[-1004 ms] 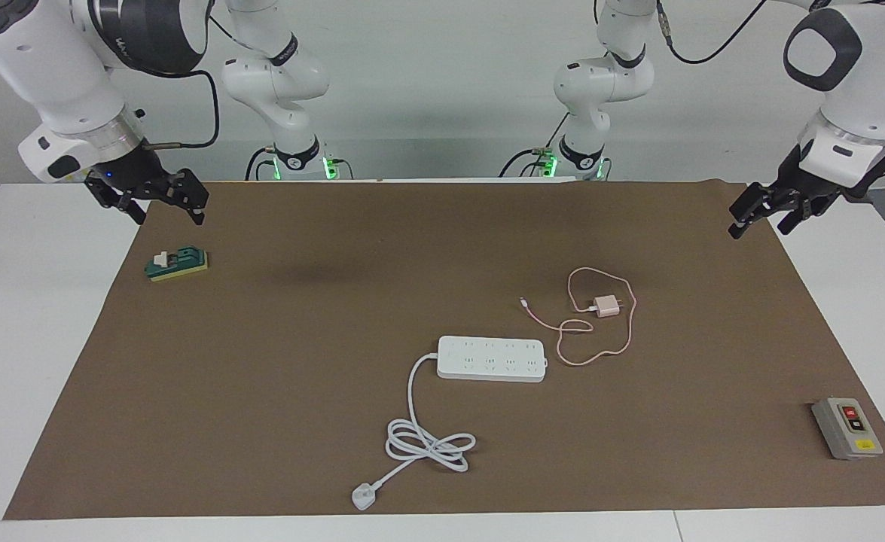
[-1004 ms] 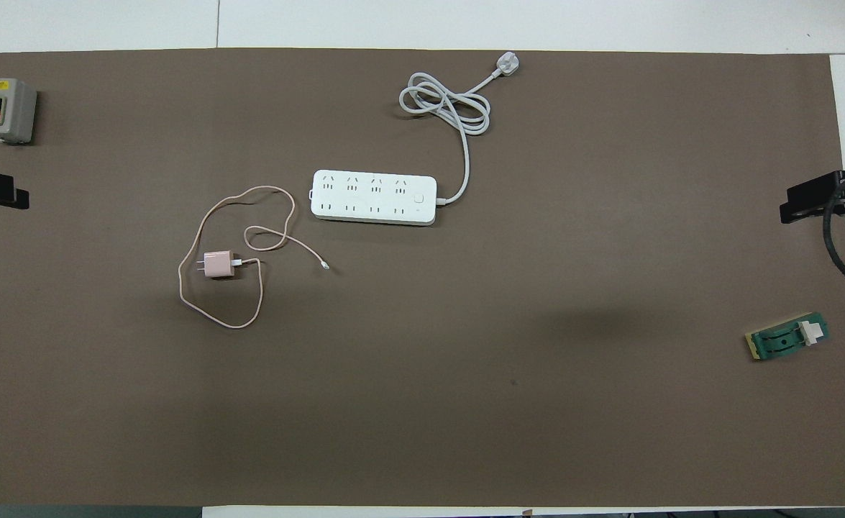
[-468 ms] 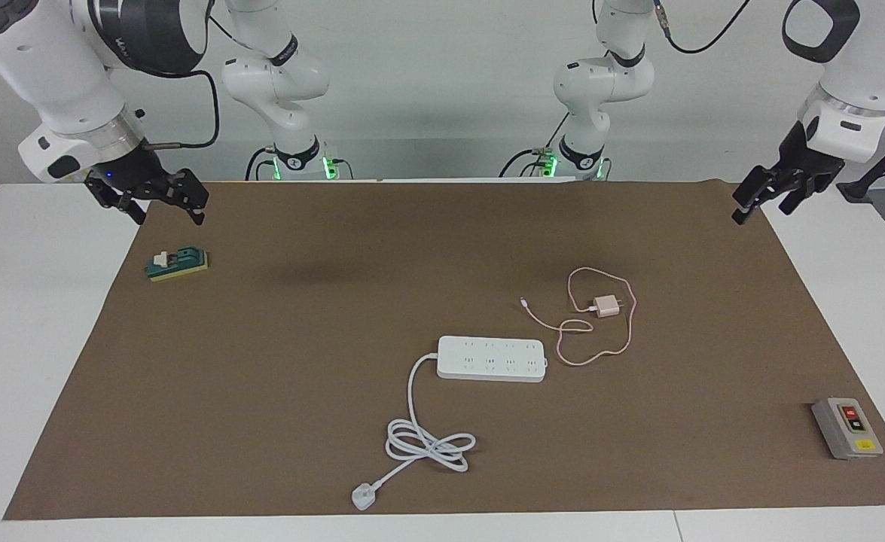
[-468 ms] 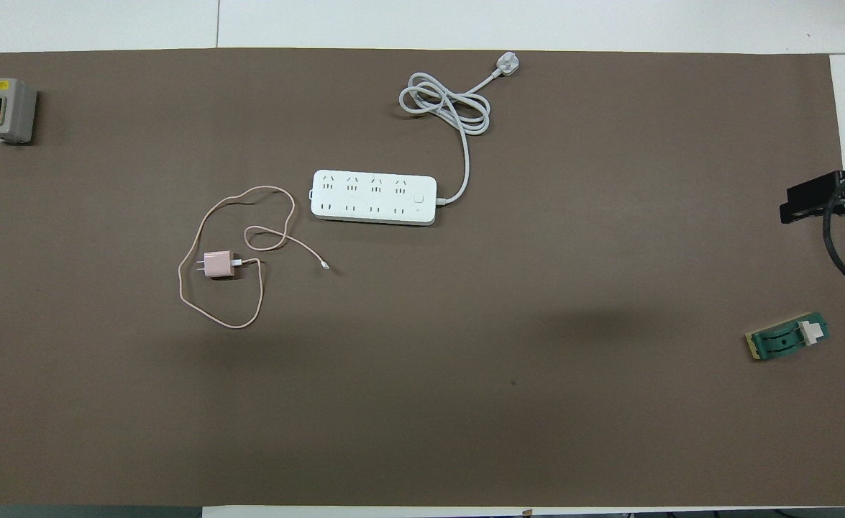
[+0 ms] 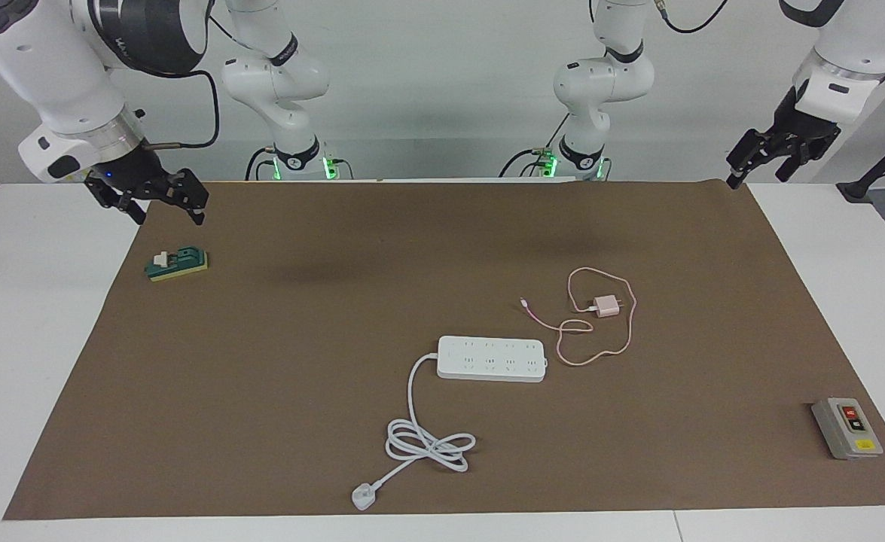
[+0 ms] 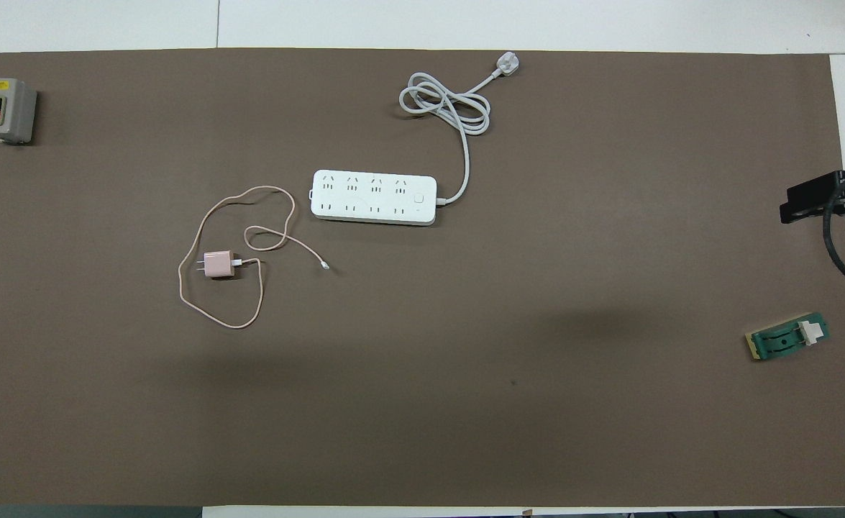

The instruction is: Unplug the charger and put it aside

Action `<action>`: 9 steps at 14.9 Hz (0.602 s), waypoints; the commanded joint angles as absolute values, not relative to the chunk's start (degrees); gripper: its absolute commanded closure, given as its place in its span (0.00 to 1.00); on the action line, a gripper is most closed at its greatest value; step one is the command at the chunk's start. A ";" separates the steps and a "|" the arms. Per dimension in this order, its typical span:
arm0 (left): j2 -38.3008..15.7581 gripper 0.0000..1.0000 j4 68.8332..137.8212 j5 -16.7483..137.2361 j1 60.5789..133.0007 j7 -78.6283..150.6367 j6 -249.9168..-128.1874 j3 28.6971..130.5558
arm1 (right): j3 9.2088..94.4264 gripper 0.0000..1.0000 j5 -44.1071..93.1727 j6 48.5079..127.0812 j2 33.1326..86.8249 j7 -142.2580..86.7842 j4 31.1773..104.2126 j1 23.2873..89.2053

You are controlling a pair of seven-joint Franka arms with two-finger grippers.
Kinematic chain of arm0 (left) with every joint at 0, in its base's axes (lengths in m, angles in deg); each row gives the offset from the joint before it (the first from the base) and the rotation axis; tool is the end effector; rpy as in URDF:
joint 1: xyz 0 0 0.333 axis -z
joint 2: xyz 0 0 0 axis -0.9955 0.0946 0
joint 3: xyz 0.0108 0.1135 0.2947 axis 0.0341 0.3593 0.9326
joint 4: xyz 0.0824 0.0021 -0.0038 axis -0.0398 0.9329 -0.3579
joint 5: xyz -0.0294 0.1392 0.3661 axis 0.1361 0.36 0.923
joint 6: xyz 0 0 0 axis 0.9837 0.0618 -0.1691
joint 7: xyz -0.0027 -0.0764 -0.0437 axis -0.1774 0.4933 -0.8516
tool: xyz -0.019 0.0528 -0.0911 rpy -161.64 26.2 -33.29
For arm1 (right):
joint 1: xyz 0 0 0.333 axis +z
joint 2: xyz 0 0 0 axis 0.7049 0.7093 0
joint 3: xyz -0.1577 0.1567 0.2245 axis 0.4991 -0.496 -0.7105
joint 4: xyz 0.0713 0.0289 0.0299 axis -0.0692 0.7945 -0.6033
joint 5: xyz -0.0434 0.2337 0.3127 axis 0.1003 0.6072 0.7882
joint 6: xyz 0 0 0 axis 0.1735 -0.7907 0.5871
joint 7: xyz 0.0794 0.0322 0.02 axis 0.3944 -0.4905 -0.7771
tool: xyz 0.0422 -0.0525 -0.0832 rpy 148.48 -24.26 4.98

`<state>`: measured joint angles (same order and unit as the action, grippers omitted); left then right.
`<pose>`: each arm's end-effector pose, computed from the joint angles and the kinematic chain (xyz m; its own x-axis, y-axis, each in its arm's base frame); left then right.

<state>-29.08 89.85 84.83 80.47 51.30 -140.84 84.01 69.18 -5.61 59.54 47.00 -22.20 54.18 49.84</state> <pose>0.5086 0.0484 0.6511 0.9944 0.0975 0.0397 0.0970 -0.9952 0.0145 0.5616 -0.0478 0.6013 0.9974 -0.0452 -0.0562 -0.0454 -0.9990 -0.0033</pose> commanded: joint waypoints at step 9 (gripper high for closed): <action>-27.41 0.00 89.58 84.76 81.58 51.89 -142.68 82.83 | 69.04 0.00 -4.83 59.67 46.83 -22.90 54.47 49.57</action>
